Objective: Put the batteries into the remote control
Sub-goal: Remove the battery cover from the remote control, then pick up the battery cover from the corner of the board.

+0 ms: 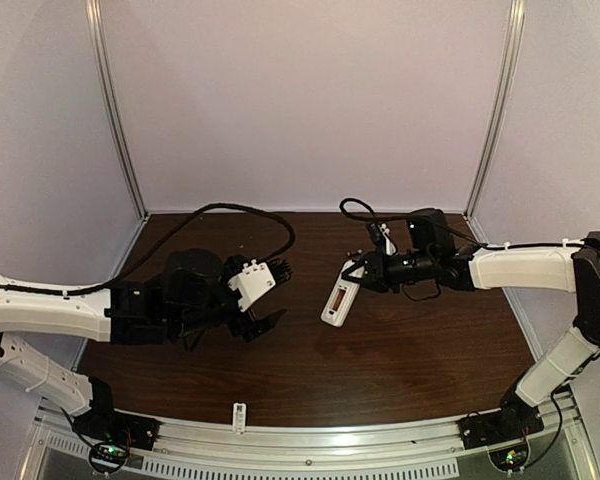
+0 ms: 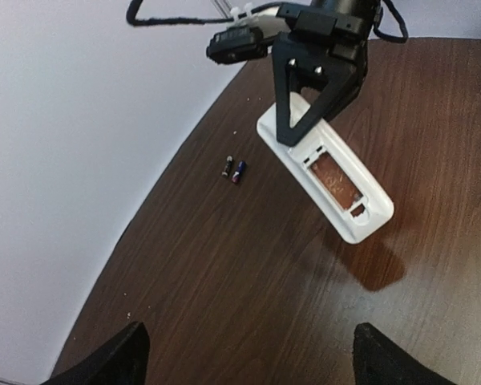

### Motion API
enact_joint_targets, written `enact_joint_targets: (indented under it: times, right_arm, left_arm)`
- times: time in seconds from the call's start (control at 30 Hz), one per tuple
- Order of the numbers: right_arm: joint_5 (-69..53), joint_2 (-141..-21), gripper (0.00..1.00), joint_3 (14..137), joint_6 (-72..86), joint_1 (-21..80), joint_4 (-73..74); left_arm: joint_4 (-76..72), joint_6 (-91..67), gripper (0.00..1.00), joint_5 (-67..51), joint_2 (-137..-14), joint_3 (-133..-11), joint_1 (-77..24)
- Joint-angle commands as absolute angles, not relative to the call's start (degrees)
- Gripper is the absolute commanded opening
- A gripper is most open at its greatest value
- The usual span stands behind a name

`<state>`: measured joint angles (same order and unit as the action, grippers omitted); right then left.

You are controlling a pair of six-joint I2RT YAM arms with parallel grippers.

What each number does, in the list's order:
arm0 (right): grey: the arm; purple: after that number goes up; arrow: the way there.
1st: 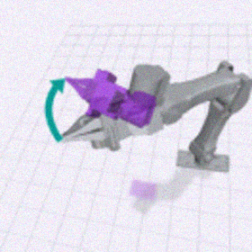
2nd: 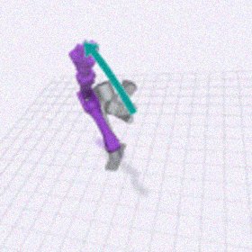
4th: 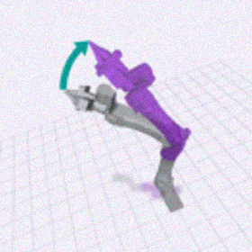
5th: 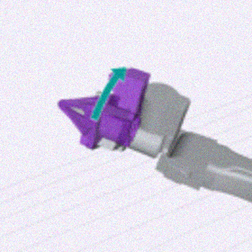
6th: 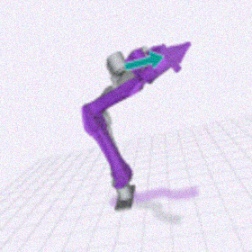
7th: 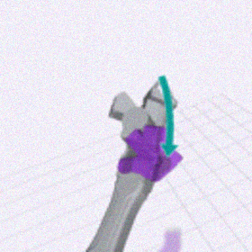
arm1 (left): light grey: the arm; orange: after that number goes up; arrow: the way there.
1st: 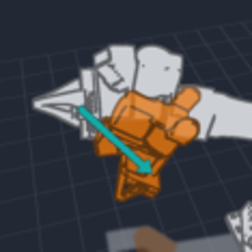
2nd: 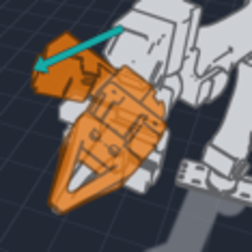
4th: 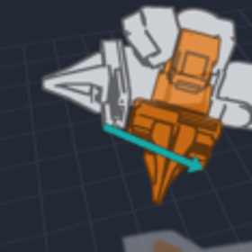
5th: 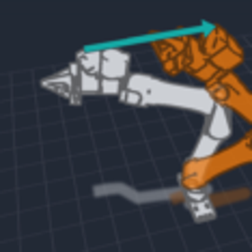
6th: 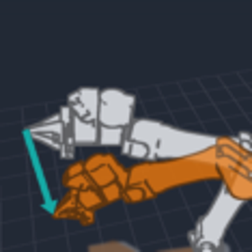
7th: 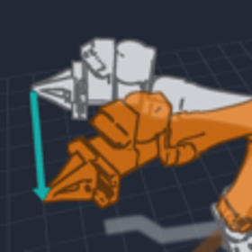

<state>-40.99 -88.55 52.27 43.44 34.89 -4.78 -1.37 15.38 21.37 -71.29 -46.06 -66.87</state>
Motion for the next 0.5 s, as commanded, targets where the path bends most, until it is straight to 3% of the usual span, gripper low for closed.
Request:
enact_joint_targets:
  times: [0.0, 0.27, 0.47]
  right_arm:
    - [-39.4, -85.1, 0.00, 49.1, 42.5, 31.9, -7.6]
    - [-40.9, -80.6, 0.00, 44.3, 40.0, 28.7, -7.0]
    - [-41.9, -79.2, 0.00, 42.8, 39.4, 28.2, -6.4]
  left_arm:
    - [3.9, 4.7, 0.91, 18.1, -73.1, -46.7, -63.4]
    - [23.8, -5.4, 0.91, 4.7, -75.7, -52.7, -62.3]
    - [36.0, -20.8, 0.75, -5.2, -73.7, -51.1, -62.3]
